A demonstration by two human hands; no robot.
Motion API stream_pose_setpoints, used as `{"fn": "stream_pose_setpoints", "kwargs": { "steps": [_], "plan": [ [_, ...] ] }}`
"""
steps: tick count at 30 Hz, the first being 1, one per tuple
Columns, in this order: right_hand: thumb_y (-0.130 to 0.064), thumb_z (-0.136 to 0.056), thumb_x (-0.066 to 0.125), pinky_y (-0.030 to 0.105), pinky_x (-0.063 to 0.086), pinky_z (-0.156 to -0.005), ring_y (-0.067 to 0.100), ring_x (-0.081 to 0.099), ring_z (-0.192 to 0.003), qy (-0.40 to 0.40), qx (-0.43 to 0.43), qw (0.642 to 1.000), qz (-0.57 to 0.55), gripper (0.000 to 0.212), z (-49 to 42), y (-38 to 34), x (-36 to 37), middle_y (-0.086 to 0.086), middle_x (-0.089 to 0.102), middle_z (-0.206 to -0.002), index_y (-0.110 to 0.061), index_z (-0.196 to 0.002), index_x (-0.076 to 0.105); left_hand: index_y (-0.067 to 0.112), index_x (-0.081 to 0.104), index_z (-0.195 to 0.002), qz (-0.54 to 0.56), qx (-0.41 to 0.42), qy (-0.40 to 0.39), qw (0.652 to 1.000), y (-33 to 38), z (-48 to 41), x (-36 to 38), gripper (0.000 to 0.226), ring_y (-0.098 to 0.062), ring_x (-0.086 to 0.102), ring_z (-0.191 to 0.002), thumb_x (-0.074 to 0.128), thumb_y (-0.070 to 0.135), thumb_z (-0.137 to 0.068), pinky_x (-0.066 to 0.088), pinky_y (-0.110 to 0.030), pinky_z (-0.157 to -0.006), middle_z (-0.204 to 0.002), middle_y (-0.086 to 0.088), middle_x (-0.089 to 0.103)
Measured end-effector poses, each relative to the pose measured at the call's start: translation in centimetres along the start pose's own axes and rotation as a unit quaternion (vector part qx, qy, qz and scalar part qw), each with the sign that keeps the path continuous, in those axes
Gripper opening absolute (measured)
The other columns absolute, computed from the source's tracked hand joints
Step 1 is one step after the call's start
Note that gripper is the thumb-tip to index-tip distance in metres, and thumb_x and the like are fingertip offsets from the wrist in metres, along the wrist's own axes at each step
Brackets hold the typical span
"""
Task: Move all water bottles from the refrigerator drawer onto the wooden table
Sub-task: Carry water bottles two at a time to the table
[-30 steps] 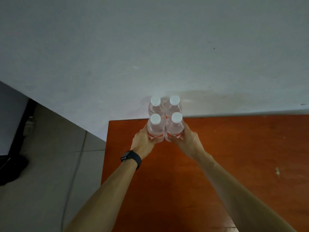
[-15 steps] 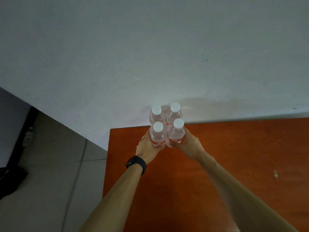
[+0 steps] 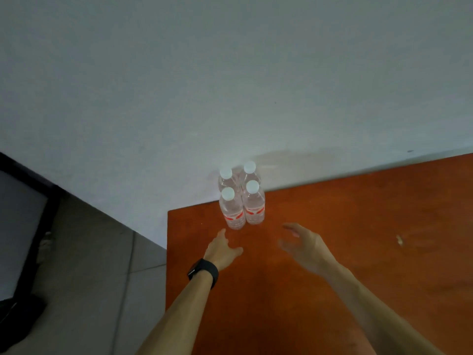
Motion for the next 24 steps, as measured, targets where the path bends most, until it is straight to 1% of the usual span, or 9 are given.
{"fn": "stream_pose_setpoints", "kwargs": {
  "steps": [1, 2, 5, 7, 9, 13, 17, 20, 24],
  "plan": [
    [-0.044, -0.095, 0.061, 0.016, 0.052, -0.062, 0.006, 0.068, -0.086, 0.009, -0.004, 1.000, 0.004, 0.050, 1.4, 0.6, -0.4, -0.017, 0.048, -0.135, -0.032, -0.142, 0.047, 0.022, 0.020, -0.159, -0.017, 0.003, -0.018, 1.000, 0.1, 0.8, 0.6, 0.084, -0.027, 0.047, -0.137, 0.071, 0.032, -0.092, 0.045, -0.043, -0.110, -0.156, -0.007, 0.041],
    [-0.046, -0.095, 0.059, 0.014, 0.050, -0.063, 0.000, 0.065, -0.084, 0.019, -0.011, 1.000, 0.005, 0.047, 2.9, 1.3, -0.8, -0.017, 0.050, -0.136, -0.033, -0.139, 0.050, 0.022, 0.026, -0.157, -0.042, 0.012, -0.038, 0.998, 0.3, 1.6, 1.4, 0.076, -0.025, 0.051, -0.133, 0.068, 0.033, -0.094, 0.047, -0.040, -0.108, -0.153, -0.006, 0.044],
    [-0.044, -0.098, 0.056, 0.011, 0.040, -0.085, -0.006, 0.056, -0.108, 0.043, -0.036, 0.998, 0.004, 0.030, 7.8, 3.5, -2.4, -0.029, 0.050, -0.131, -0.042, -0.128, 0.055, 0.023, 0.043, -0.148, -0.128, 0.059, -0.093, 0.986, 2.1, 4.3, 4.9, 0.056, -0.018, 0.056, -0.123, 0.062, 0.037, -0.098, 0.051, -0.034, -0.102, -0.146, -0.001, 0.052],
    [-0.041, -0.099, 0.055, 0.020, 0.039, -0.104, 0.001, 0.048, -0.128, 0.065, -0.030, 0.997, 0.020, 0.031, 11.3, 5.6, -3.8, -0.030, 0.048, -0.134, -0.041, -0.130, 0.055, 0.023, 0.047, -0.145, -0.183, 0.122, -0.107, 0.970, 4.3, 6.2, 8.1, 0.050, -0.016, 0.058, -0.121, 0.059, 0.038, -0.099, 0.052, -0.031, -0.098, -0.143, 0.001, 0.054],
    [-0.040, -0.099, 0.056, 0.034, 0.037, -0.114, 0.009, 0.044, -0.136, 0.097, -0.015, 0.994, 0.057, 0.036, 14.9, 8.4, -5.4, -0.017, 0.050, -0.143, -0.034, -0.134, 0.056, 0.023, 0.048, -0.145, -0.235, 0.191, -0.108, 0.947, 7.2, 8.2, 11.7, 0.048, -0.016, 0.058, -0.120, 0.056, 0.040, -0.100, 0.051, -0.030, -0.095, -0.141, 0.002, 0.056],
    [-0.039, -0.098, 0.056, 0.038, 0.037, -0.113, 0.014, 0.046, -0.135, 0.189, 0.045, 0.978, 0.074, 0.031, 23.6, 14.6, -9.3, -0.011, 0.055, -0.140, -0.034, -0.129, 0.062, 0.022, 0.048, -0.145, -0.324, 0.309, -0.114, 0.887, 13.1, 12.8, 20.2, 0.047, -0.020, 0.054, -0.126, 0.050, 0.041, -0.102, 0.049, -0.036, -0.100, -0.142, -0.001, 0.055],
    [-0.045, -0.099, 0.053, 0.041, 0.036, -0.114, 0.018, 0.043, -0.136, 0.278, 0.121, 0.951, 0.064, 0.030, 35.1, 21.7, -12.6, -0.011, 0.056, -0.139, -0.037, -0.125, 0.064, 0.026, 0.050, -0.143, -0.376, 0.396, -0.122, 0.829, 17.9, 19.6, 30.7, 0.045, -0.021, 0.056, -0.124, 0.048, 0.043, -0.102, 0.053, -0.040, -0.098, -0.142, -0.001, 0.055],
    [-0.047, -0.099, 0.050, 0.034, 0.033, -0.113, 0.015, 0.042, -0.137, 0.348, 0.180, 0.919, 0.041, 0.031, 45.2, 26.9, -14.4, -0.014, 0.056, -0.139, -0.037, -0.125, 0.065, 0.027, 0.052, -0.140, -0.411, 0.461, -0.151, 0.772, 20.8, 26.4, 39.9, 0.044, -0.021, 0.057, -0.124, 0.049, 0.044, -0.100, 0.051, -0.041, -0.099, -0.139, 0.000, 0.059],
    [-0.049, -0.099, 0.049, 0.034, 0.031, -0.115, 0.014, 0.039, -0.140, 0.435, 0.263, 0.861, 0.023, 0.031, 59.0, 33.3, -15.4, -0.015, 0.056, -0.140, -0.039, -0.125, 0.064, 0.031, 0.059, -0.132, -0.428, 0.547, -0.176, 0.698, 24.1, 36.9, 52.0, 0.037, -0.019, 0.060, -0.118, 0.052, 0.041, -0.098, 0.051, -0.040, -0.098, -0.130, 0.003, 0.065]
  ]
}}
Point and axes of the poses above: each hand's wrist, its own z-axis away from the middle knuckle, its own x-axis out of the palm, y = z × x, the point moved 2 cm from there along -z, towards the middle knuckle
